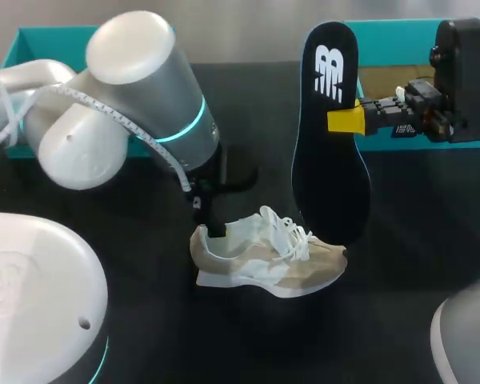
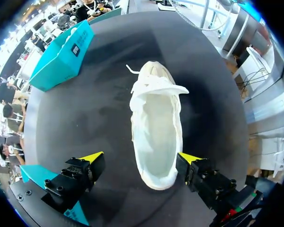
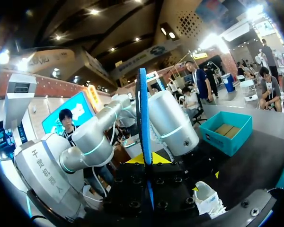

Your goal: Take the shoe out of the shoebox, open the shoe tongue, remove and reinsert the insole, then place the shoe into the shoebox

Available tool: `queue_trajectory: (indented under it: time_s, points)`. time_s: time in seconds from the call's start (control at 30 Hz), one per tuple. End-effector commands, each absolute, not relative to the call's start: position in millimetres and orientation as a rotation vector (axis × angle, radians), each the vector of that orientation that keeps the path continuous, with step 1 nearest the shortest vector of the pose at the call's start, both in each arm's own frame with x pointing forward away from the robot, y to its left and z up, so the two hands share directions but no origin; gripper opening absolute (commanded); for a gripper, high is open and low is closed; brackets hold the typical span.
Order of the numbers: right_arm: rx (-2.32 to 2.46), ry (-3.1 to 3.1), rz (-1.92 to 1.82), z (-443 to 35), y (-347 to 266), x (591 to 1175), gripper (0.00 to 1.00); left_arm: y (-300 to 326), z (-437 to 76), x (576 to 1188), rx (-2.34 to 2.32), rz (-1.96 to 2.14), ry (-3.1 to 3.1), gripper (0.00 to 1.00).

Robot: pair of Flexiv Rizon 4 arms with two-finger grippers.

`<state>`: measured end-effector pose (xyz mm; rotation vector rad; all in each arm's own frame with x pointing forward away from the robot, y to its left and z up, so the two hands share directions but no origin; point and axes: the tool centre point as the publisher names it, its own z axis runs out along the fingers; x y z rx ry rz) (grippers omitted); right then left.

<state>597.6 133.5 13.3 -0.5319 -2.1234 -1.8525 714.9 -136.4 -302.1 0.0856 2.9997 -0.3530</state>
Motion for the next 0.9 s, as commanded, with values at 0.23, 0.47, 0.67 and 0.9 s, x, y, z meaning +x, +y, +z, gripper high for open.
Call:
queue_trajectory:
  time_s: [0.23,0.47,0.67,0.9]
  points:
    - [-0.527,-2.126,-1.842,15.3,137.3,602.9,0.0,-166.3,-355.7,729.5,0.056,-0.298,3.03,1.0]
    - [-0.527,-2.126,-1.842,15.3,137.3,602.9,0.0,-168.1,-369.4,730.6,0.035,-0.266,3.042,1.0]
    - [-0.527,-2.126,-1.842,15.3,137.3,602.9,0.0,-169.0,-379.4,731.1,0.009,-0.252,3.046,0.64]
    - [-0.527,-2.126,-1.842,15.3,137.3,602.9,0.0,-167.3,-380.9,730.6,-0.01,-0.243,3.042,0.0]
